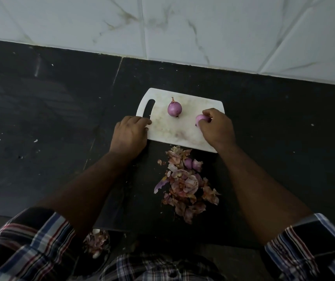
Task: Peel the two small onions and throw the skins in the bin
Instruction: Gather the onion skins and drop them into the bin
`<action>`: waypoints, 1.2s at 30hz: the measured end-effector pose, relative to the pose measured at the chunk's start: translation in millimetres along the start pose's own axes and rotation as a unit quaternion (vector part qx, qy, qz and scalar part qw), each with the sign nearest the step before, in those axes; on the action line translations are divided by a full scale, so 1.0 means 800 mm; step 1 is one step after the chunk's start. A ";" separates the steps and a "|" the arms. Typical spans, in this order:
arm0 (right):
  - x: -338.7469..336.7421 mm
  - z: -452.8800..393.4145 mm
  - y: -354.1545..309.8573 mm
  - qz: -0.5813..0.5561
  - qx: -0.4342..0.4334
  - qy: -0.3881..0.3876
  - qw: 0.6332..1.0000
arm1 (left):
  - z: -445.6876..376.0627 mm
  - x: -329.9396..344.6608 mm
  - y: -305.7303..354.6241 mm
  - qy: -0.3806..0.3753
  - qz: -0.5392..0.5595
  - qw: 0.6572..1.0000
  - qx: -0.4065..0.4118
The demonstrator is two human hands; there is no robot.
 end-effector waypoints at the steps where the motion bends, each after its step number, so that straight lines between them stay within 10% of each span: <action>1: -0.005 -0.001 0.003 0.000 0.010 0.003 1.000 | 0.000 -0.002 0.002 0.001 0.005 1.000 0.000; 10: -0.057 0.038 -0.006 0.001 -0.045 0.099 0.994 | 0.034 0.007 0.049 -0.117 0.122 0.985 0.039; 16: -0.002 0.130 -0.009 0.086 -0.115 -0.099 0.985 | 0.052 0.024 0.070 -0.156 0.082 0.983 0.050; 23: 0.018 0.190 -0.018 0.157 -0.177 -0.120 0.964 | 0.092 0.029 0.081 -0.243 0.115 0.960 0.078; 36: -0.054 0.259 0.049 0.222 0.047 -0.199 0.953 | 0.130 0.012 0.080 -0.339 0.062 0.934 0.091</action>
Point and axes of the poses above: each hand's wrist, its own z-axis away from the middle knuckle, its own x-axis out of the palm, y = z × x, the point moved 7 cm from there along -z, towards the middle knuckle, and after that the axes turned 15 degrees about y, right-handed, at the moved point
